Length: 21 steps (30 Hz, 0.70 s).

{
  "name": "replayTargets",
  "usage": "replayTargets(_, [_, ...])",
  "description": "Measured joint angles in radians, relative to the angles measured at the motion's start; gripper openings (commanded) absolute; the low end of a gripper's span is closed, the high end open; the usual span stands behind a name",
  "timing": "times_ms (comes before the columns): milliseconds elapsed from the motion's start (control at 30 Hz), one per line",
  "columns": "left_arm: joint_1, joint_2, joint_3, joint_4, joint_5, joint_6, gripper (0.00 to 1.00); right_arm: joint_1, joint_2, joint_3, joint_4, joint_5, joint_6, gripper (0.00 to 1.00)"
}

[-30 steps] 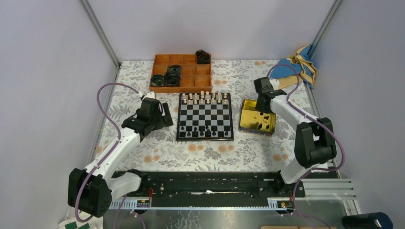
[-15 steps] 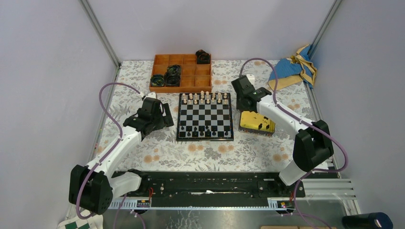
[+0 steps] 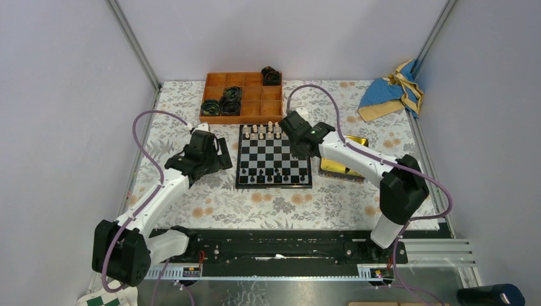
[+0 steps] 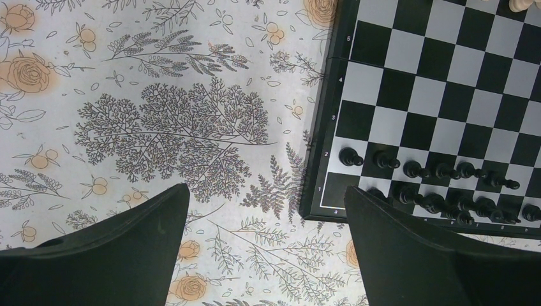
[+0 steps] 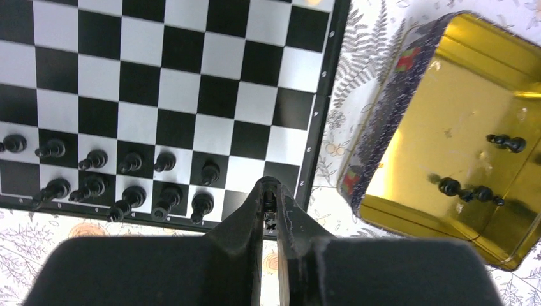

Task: Set up the chess pieces on the board
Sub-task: Place the chess piece on the chessboard.

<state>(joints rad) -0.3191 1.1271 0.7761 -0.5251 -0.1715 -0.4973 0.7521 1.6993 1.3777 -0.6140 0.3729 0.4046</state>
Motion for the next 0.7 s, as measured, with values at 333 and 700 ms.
replayTargets(333, [0.0, -0.006, 0.0, 0.001, 0.0, 0.001, 0.99, 0.085, 0.063, 0.0, -0.031, 0.0, 0.021, 0.0])
replayTargets(700, [0.0, -0.027, -0.004, 0.0, 0.0, 0.002, 0.99, 0.114, 0.073, -0.002, -0.03, 0.0, 0.047, 0.0])
